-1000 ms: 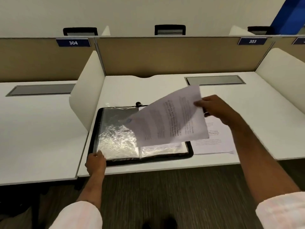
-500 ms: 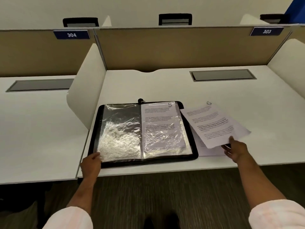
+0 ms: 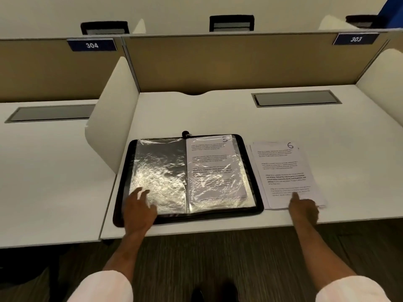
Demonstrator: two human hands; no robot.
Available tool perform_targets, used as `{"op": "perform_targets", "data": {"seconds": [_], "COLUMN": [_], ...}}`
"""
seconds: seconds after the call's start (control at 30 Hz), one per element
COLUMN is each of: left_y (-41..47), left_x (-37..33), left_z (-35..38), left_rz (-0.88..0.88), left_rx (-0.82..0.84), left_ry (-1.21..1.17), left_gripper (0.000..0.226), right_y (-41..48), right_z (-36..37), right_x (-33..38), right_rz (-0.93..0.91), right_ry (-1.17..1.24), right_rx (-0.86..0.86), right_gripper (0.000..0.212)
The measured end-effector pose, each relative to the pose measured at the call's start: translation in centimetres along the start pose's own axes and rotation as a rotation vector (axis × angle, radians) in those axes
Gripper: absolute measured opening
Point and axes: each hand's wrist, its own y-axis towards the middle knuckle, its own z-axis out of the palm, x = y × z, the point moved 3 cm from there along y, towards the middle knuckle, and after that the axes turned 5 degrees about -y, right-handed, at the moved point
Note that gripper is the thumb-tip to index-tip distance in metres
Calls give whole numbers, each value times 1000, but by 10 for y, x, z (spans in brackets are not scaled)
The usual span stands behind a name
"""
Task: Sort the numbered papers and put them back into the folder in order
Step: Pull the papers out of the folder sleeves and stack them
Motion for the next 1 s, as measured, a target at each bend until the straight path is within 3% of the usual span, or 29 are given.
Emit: {"op": "perform_targets", "data": {"seconds": [0.07, 0.13, 0.2, 0.27, 0.33, 0.5, 0.6, 0.87, 0.93, 1.0], "left_y": [4, 5, 4, 1, -3, -8, -6, -1, 1, 3], "left_x": [-28, -62, -90, -108, -119, -124, -125, -121, -121, -122], "left_z": [19, 36, 56, 73, 84, 94, 95, 93, 90, 88], "left_rz": [170, 268, 337, 376, 396, 429, 450, 351, 319, 283], "left_rx": [88, 200, 324, 430, 485, 522, 486, 431, 433, 431], "left_ry": [-26, -44, -43, -14, 9, 99, 114, 0, -37, -83], "left_gripper": [45, 46, 48, 52, 54, 50, 45, 20, 22, 22], "right_y": [-36, -71, -101, -121, -138, -147, -143, -137, -138, -145], "right_z": [18, 44, 72, 94, 104, 121, 126, 112, 109, 106], "right_x": [22, 39, 44, 44, 42, 28, 28, 40, 40, 36], "right_rz": [-326, -636, -827, -988, -1052, -981, -1061, -1191, -1227, -1389], "right_ry": [-58, -155, -346, -618, -812, -950, -888, -660, -571, -402], "right_rx": [9, 143, 298, 224, 107, 264, 245, -67, -150, -195], "right_gripper": [47, 44, 48, 50, 51, 56, 55, 60, 53, 36]}}
